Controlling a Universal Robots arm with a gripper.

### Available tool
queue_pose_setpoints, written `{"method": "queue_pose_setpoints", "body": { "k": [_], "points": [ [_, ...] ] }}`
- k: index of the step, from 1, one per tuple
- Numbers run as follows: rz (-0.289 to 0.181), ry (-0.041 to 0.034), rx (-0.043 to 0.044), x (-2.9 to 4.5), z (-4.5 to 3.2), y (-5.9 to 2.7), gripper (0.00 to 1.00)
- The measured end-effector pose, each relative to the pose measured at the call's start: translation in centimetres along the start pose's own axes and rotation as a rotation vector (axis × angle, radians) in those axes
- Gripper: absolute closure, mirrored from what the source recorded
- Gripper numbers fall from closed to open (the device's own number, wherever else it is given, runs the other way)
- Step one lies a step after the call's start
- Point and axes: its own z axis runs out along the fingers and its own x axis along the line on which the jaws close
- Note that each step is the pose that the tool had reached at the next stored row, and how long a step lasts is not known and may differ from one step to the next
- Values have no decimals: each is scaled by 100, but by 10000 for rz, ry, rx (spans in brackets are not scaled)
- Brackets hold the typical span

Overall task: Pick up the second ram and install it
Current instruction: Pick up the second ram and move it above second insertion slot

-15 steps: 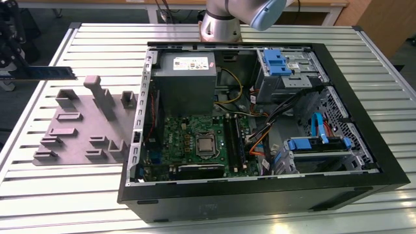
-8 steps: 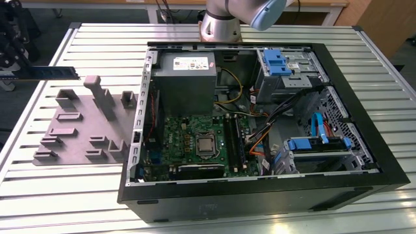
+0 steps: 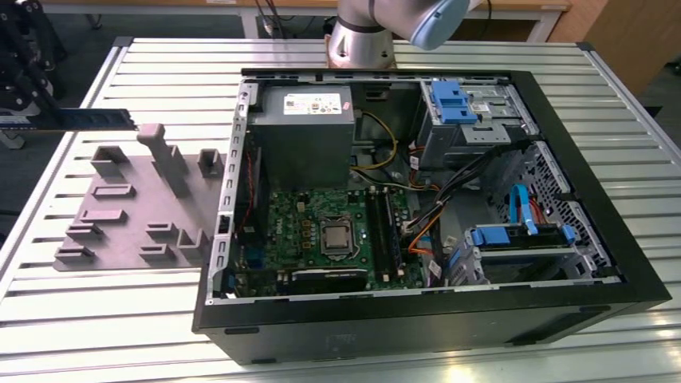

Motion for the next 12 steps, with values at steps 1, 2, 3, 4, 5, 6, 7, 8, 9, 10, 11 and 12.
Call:
{"method": "queue_pose_setpoints", "body": {
  "k": [1,2,3,4,5,6,7,8,9,10,11,12],
  "points": [
    [0,0,1,0,0,-9,86],
    [0,0,1,-1,0,-17,86],
    [0,0,0,-1,0,-24,86],
    [0,-1,1,-1,0,-32,86],
    [0,-1,1,-1,0,-40,86],
    [0,0,0,-2,0,-48,86],
    [0,0,0,-2,0,-56,86],
    [0,0,0,-2,0,-64,86],
    [0,0,1,-3,0,-72,86],
    [0,0,0,-3,0,-80,86],
    [0,0,0,-3,-1,-88,86],
    [0,0,-1,-4,-1,-96,86]
  ]
}}
